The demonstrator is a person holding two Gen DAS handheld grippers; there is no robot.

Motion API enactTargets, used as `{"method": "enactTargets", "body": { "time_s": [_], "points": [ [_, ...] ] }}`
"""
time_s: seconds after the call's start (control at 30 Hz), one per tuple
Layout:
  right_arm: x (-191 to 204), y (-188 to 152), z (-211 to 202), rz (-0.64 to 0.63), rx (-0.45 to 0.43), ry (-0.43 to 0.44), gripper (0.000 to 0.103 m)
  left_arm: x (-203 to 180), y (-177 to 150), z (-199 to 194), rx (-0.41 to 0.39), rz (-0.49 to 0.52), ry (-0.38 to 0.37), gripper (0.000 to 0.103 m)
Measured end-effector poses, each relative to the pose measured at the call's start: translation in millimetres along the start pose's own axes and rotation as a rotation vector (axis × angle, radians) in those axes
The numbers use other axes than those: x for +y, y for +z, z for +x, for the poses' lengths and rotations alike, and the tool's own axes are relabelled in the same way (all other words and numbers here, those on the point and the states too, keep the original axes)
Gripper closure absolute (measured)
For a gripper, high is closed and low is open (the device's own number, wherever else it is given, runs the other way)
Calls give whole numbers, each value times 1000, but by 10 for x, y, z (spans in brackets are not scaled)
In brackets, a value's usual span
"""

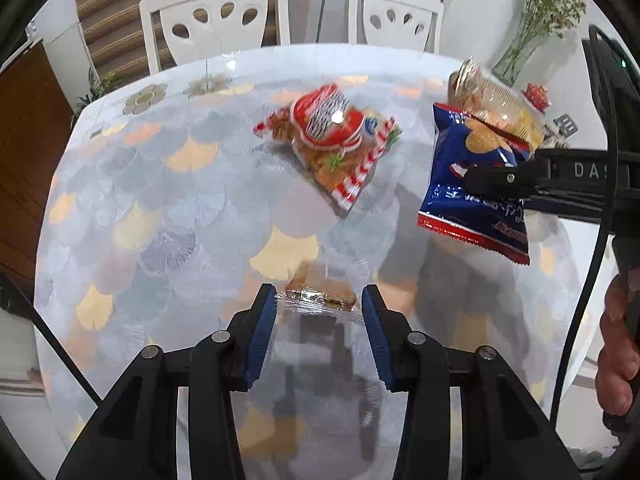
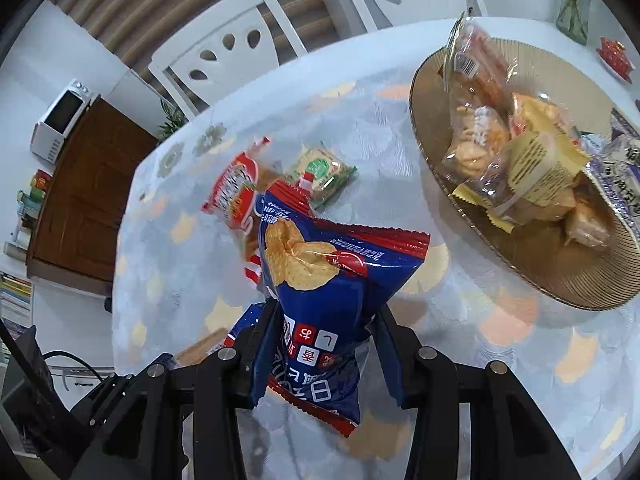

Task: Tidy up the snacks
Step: 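Grasp the blue chip bag with the right tool while the left tool grasps the brown cake pack, then carry both packs over the amber bowl and open both tools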

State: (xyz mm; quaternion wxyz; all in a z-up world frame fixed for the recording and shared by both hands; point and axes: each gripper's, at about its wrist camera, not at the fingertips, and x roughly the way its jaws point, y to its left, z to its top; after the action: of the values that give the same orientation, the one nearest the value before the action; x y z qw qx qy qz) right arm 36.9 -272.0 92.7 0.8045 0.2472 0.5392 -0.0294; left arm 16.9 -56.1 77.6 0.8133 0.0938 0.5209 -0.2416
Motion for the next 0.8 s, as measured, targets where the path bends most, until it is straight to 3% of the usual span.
{"method": "enactTargets", "body": {
  "time_s": [0.37,0.5,0.8],
  "points": [
    [-128,120,-601,50,-113,23,59,-254,376,-432,-126,40,-67,62],
    [-266,229,-889,65,-193,-15,59,-494,635,-516,-186,91,-111,62],
    [-992,670,-1471,185,-325,-114,59,-1213,1425,-375,-291,246,-217,62]
  ]
}}
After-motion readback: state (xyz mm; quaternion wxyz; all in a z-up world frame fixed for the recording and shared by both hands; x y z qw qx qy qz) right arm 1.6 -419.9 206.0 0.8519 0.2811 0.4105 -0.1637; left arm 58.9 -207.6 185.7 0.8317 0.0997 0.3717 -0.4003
